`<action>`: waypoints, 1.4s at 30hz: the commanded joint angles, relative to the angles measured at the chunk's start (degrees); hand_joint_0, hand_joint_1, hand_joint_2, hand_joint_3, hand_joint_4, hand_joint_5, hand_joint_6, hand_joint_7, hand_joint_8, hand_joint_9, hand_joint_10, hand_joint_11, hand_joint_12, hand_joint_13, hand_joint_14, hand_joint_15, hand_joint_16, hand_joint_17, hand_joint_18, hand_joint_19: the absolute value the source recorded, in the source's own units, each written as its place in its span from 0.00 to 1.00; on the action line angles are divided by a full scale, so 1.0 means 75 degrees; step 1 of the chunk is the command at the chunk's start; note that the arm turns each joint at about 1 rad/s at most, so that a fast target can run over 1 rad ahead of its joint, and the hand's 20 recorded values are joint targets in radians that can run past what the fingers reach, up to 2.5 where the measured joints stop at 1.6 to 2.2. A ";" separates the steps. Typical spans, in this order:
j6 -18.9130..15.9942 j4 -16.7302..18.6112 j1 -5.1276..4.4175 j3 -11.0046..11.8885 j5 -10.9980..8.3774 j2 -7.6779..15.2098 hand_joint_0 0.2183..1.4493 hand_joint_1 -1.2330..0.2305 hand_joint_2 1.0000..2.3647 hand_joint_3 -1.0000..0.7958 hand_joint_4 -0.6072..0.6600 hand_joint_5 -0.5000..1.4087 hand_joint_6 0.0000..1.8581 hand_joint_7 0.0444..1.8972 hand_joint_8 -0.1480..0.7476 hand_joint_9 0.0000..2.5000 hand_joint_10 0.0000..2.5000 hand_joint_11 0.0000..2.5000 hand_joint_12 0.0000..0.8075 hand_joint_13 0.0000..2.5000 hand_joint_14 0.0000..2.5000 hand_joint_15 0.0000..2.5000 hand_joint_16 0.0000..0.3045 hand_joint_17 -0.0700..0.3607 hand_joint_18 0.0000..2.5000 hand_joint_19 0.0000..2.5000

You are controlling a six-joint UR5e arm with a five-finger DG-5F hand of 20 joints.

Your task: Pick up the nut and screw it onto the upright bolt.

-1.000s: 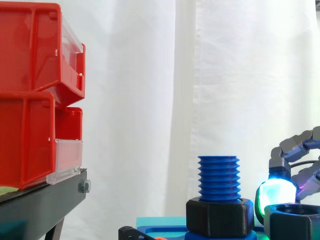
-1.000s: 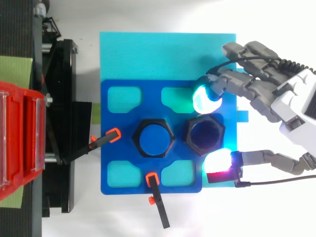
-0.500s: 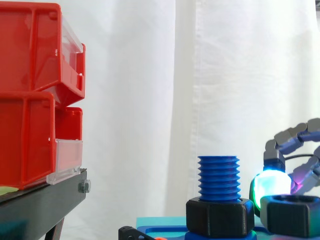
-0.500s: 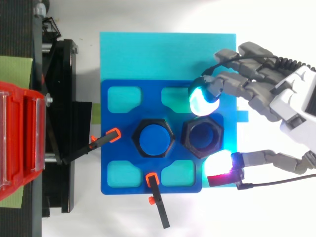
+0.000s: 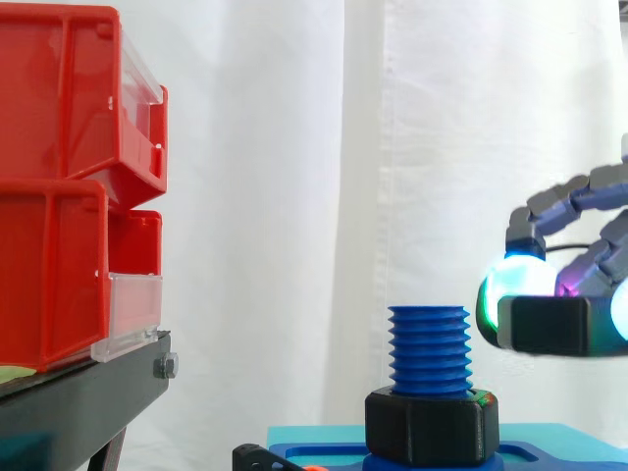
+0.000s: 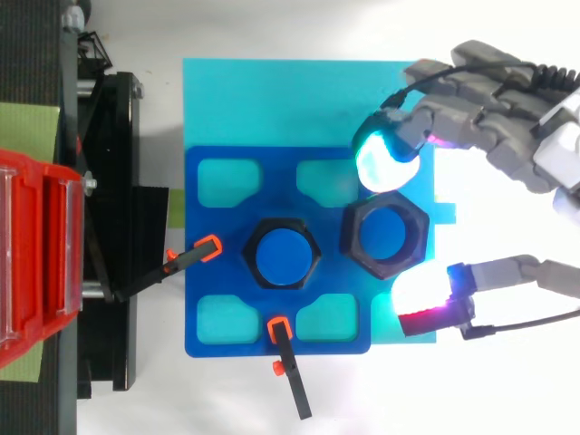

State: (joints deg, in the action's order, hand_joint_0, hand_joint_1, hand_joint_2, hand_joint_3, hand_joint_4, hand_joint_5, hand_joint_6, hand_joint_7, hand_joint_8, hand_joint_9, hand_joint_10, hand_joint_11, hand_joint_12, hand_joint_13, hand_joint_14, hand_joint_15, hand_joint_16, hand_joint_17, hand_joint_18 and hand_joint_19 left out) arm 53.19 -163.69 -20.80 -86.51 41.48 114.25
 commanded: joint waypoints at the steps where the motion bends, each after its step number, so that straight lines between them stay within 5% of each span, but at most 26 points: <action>1: 0.0079 -0.0007 0.0124 0.0016 0.0141 -0.0140 0.25 0.29 0.00 0.28 0.60 0.19 0.29 0.67 0.46 0.27 0.00 0.11 0.38 0.18 0.00 0.00 0.11 0.34 0.10 0.00; 13: 0.0701 -0.0030 0.0488 0.0789 0.0703 -0.0152 0.25 0.30 0.00 0.28 0.60 0.19 0.29 0.67 0.46 0.27 0.00 0.12 0.38 0.18 0.00 0.00 0.11 0.34 0.10 0.00; 18: 0.1204 0.0427 0.0488 0.0789 0.1125 -0.0128 0.25 0.30 0.00 0.28 0.60 0.19 0.29 0.67 0.46 0.27 0.00 0.12 0.38 0.18 0.00 0.00 0.11 0.34 0.10 0.00; 21: 0.1439 0.0766 0.0452 0.0789 0.1137 -0.0035 0.25 0.30 0.00 0.28 0.60 0.19 0.29 0.67 0.46 0.27 0.00 0.12 0.38 0.18 0.00 0.00 0.11 0.34 0.10 0.00; 33: 0.1286 0.1259 0.0417 0.0883 0.1242 0.0528 0.25 0.31 0.00 0.28 0.61 0.19 0.29 0.67 0.46 0.27 0.00 0.12 0.38 0.19 0.00 0.00 0.11 0.34 0.10 0.00; 42: 0.1158 0.1317 0.0429 0.0883 0.1324 0.0610 0.25 0.31 0.00 0.28 0.61 0.19 0.29 0.67 0.47 0.28 0.00 0.12 0.38 0.19 0.00 0.00 0.11 0.34 0.10 0.00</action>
State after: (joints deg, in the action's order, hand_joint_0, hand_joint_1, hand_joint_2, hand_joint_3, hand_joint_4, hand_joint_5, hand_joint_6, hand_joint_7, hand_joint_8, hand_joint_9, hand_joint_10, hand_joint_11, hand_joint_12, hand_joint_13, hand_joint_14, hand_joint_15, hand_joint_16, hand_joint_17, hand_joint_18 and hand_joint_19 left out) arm 61.98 -153.96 -17.59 -79.91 51.37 118.75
